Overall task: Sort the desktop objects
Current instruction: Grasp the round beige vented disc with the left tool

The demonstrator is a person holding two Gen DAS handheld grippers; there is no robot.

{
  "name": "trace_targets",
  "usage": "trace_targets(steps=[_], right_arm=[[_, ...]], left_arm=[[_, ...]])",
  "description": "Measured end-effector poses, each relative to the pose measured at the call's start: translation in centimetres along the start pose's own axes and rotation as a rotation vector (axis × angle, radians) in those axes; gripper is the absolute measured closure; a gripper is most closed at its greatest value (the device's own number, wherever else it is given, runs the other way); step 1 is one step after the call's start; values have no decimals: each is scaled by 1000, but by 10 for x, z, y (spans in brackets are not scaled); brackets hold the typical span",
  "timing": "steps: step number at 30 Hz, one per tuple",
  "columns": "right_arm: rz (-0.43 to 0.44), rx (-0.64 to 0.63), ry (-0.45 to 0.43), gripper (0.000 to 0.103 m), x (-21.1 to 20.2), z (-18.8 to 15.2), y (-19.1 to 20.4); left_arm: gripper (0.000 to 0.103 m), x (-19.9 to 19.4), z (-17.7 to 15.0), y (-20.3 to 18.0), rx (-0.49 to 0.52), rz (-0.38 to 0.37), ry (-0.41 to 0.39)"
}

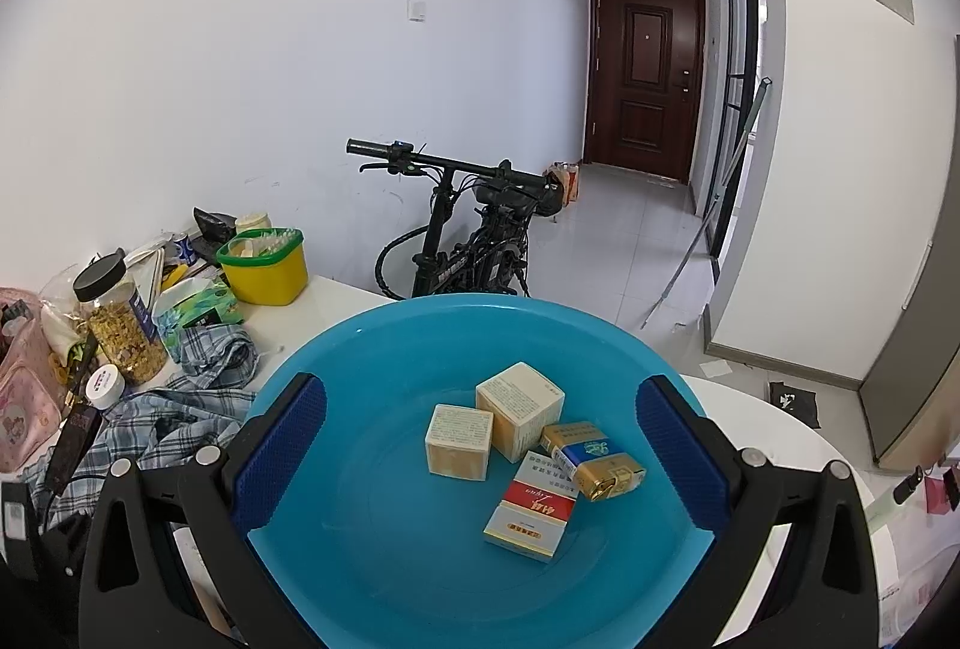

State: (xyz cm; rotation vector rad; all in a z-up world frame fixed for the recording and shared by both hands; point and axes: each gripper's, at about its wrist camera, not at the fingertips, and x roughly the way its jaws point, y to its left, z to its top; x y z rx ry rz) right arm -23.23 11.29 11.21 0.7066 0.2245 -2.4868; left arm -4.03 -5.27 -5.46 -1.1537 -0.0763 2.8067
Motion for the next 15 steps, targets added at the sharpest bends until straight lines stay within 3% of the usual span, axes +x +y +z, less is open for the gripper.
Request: trace_targets(steps=[15], right_arm=[[0,-20,8,0,3,-1,5]], left_arm=[[0,8,0,-23,80,-24,13]])
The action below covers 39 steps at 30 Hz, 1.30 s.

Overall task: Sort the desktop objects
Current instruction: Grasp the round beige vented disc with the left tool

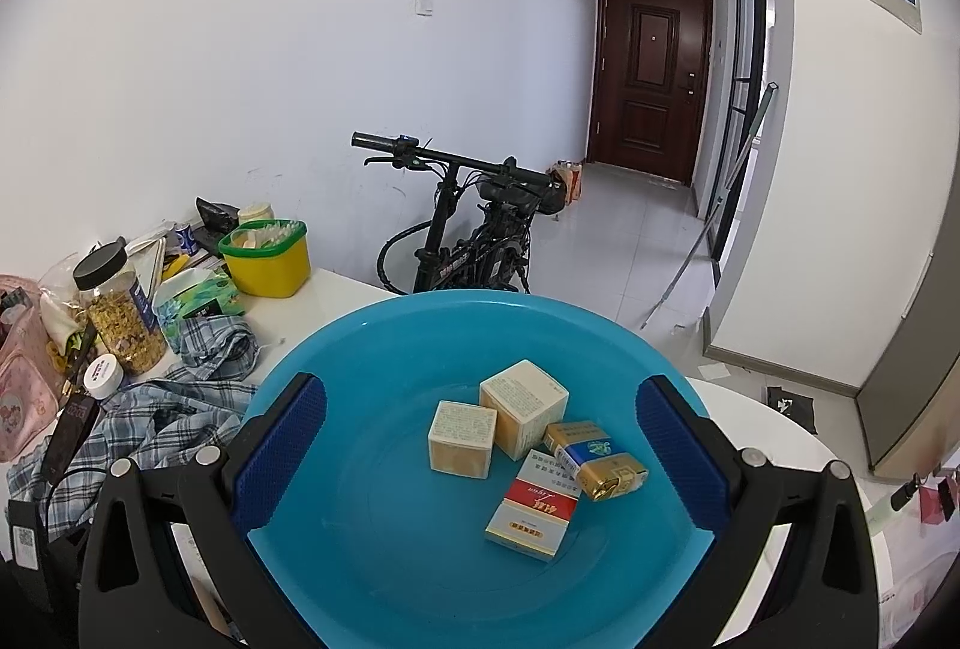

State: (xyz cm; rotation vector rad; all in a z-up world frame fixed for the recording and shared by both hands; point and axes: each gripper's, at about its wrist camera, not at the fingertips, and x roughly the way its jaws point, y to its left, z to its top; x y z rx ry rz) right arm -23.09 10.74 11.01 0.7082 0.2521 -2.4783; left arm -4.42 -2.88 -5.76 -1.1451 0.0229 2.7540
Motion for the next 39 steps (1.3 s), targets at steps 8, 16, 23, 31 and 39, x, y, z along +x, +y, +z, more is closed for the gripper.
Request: trace_targets(steps=[8,16,23,31,39], right_arm=[[3,-7,3,0,1,-1,3],[-4,-10,4,0,2,-1,4],[-4,-22,-14,0,-2,0,9],[-43,-97,-48,0,-16,4,29],[-55,-178,-23,0,-55,-36,42]], left_arm=[[0,18,0,-3,8,31,50],[23,24,0,2,-20,-38,71],[26,19,0,9,-65,-75,47],[26,-1,0,4,-37,-54,-44],[26,-15,0,6,-36,-44,-102]])
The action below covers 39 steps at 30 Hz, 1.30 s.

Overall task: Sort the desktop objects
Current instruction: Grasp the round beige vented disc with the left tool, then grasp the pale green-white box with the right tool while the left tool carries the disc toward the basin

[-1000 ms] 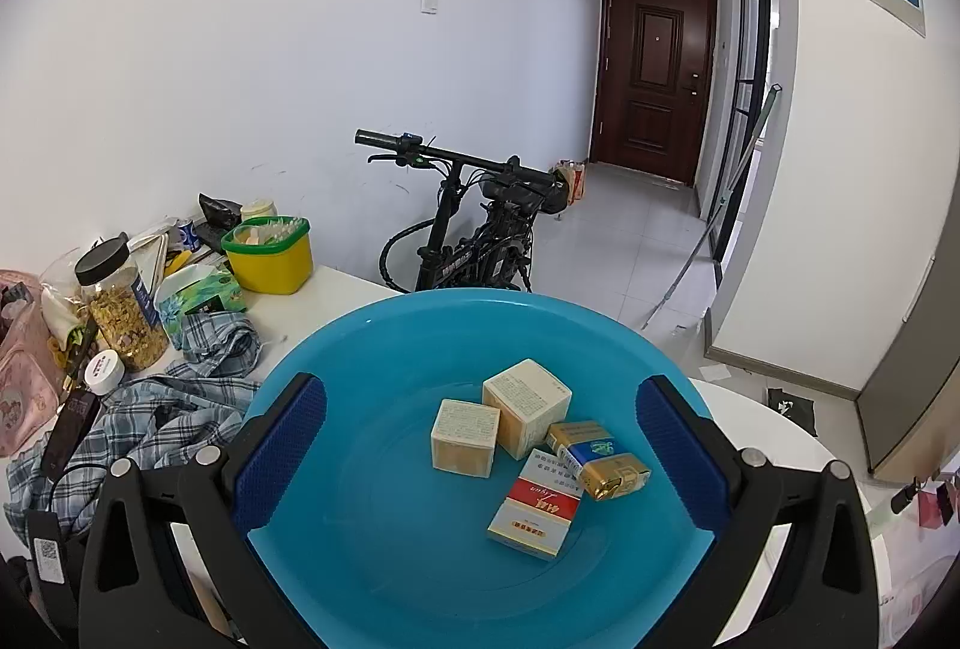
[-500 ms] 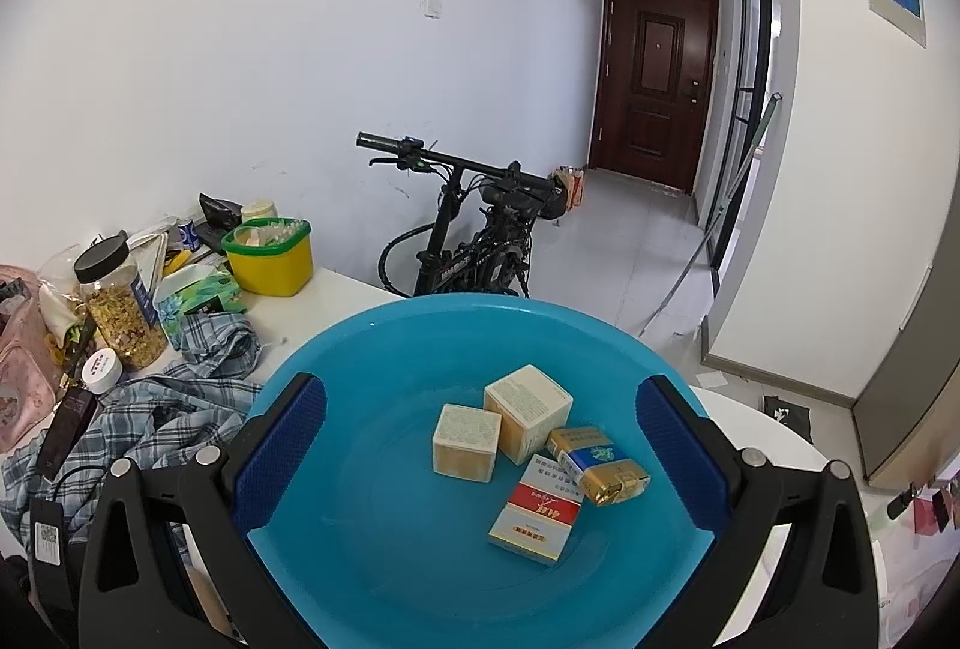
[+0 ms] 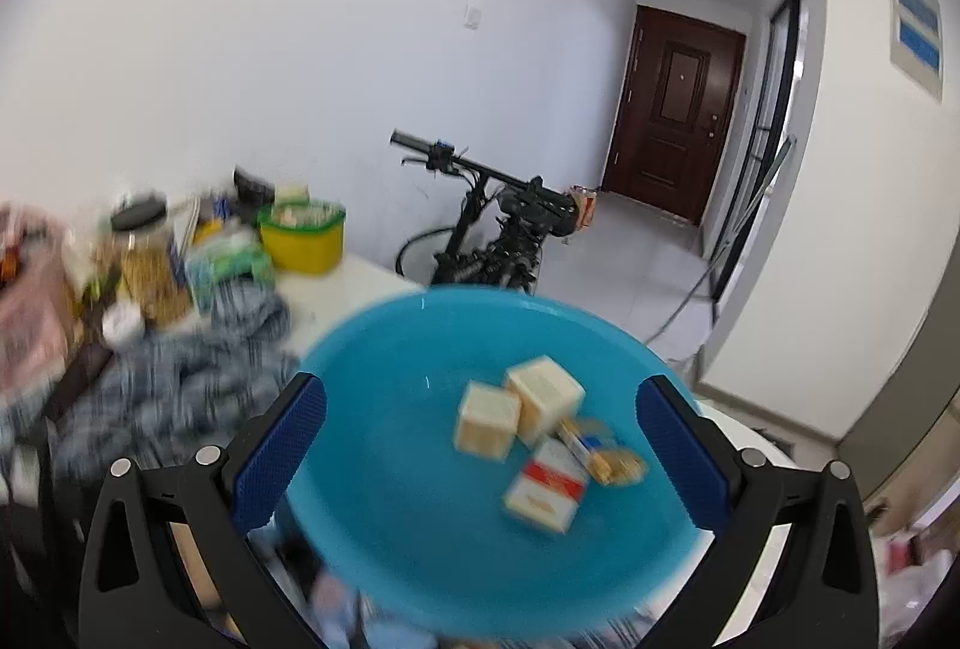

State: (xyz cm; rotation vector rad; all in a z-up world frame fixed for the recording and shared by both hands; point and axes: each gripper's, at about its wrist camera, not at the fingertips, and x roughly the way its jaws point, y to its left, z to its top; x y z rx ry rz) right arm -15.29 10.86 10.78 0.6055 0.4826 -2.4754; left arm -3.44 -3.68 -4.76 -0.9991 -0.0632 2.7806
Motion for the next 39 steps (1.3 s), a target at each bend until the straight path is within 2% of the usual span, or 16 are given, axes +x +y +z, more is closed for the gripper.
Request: trace_targets(steps=[5,12,16,25,26,28,30,32,33,34,39], right_arm=[[-61,16,100,0,-16,-62,-6],[40,149,274,0,22,-142,-30],[86,208,303,0,40,-166,-38],[194,358,304,0,60,-189,-48],[200,368,304,4,59,-190,-50],[226,382,303,17,59,-192,-51],[222,379,289,43,56,-192,-50],[202,371,308,55,57,-193,-48],[211,360,310,71,56,-194,-45],[215,348,307,76,55,-193,-42],[203,310,282,76,52,-189,-35]], left_arm=[[26,-6,1,8,-32,1,-19],[25,-8,1,13,-59,5,-27],[25,-7,0,13,-64,17,-23],[25,-1,-2,12,-59,27,0],[25,0,-2,12,-60,26,1],[24,1,-2,13,-64,28,4],[24,1,-2,13,-66,28,6],[24,1,-2,13,-68,28,6],[24,1,-2,13,-68,28,6],[24,2,-2,14,-69,28,7],[24,1,-3,14,-75,29,6]])
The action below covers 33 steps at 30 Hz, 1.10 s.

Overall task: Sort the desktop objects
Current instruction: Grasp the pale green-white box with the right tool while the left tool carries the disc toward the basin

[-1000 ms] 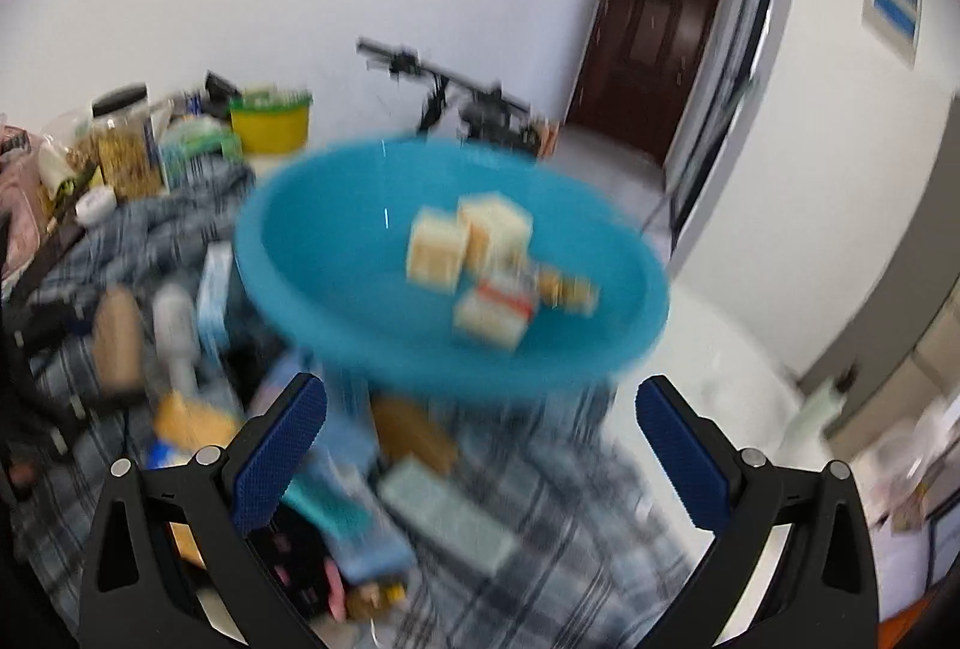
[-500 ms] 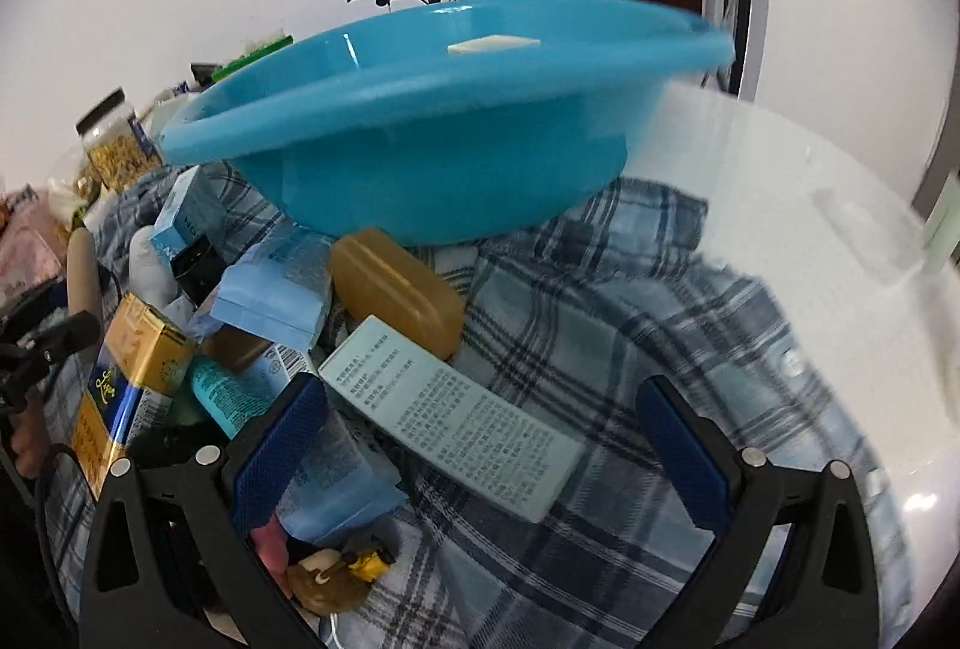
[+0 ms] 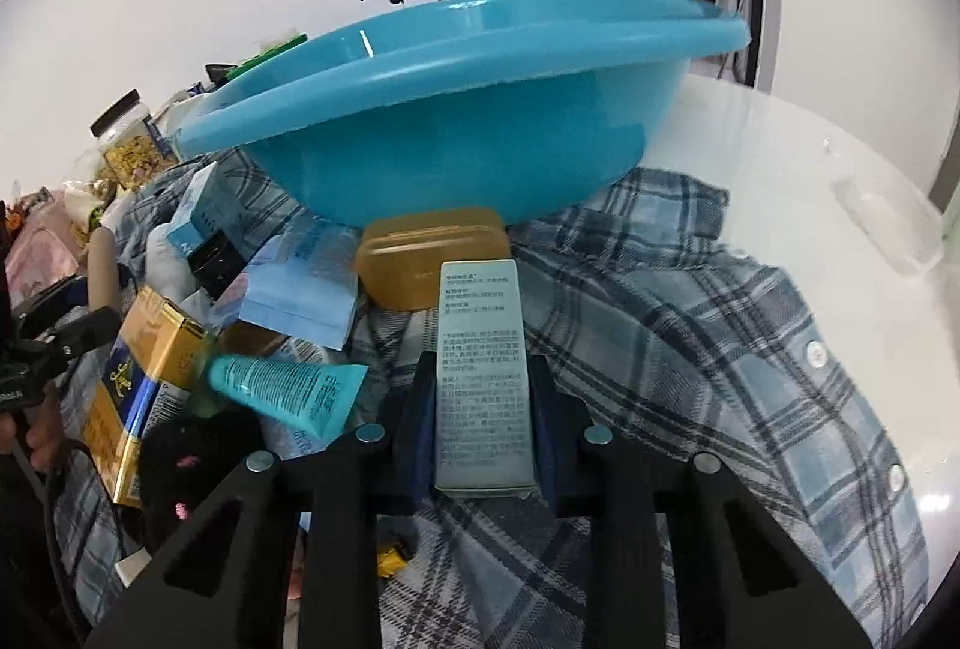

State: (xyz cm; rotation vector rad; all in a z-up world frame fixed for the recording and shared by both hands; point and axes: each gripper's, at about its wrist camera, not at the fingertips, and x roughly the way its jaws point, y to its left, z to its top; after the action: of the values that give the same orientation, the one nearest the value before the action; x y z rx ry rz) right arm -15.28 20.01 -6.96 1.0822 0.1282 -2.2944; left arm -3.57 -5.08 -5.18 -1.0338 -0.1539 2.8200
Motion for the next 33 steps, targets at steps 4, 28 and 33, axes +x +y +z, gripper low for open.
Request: trace_targets(steps=[4,28,33], right_arm=[[-44,0,-5,76,-1,1,-1],[-87,3,-28,76,-6,2,1],[-91,3,-28,76,-6,2,0]], left_arm=[[24,-1,0,0,-3,3,-10],[24,-36,113,-48,113,126,-179],[24,-22,165,-70,146,108,-209]])
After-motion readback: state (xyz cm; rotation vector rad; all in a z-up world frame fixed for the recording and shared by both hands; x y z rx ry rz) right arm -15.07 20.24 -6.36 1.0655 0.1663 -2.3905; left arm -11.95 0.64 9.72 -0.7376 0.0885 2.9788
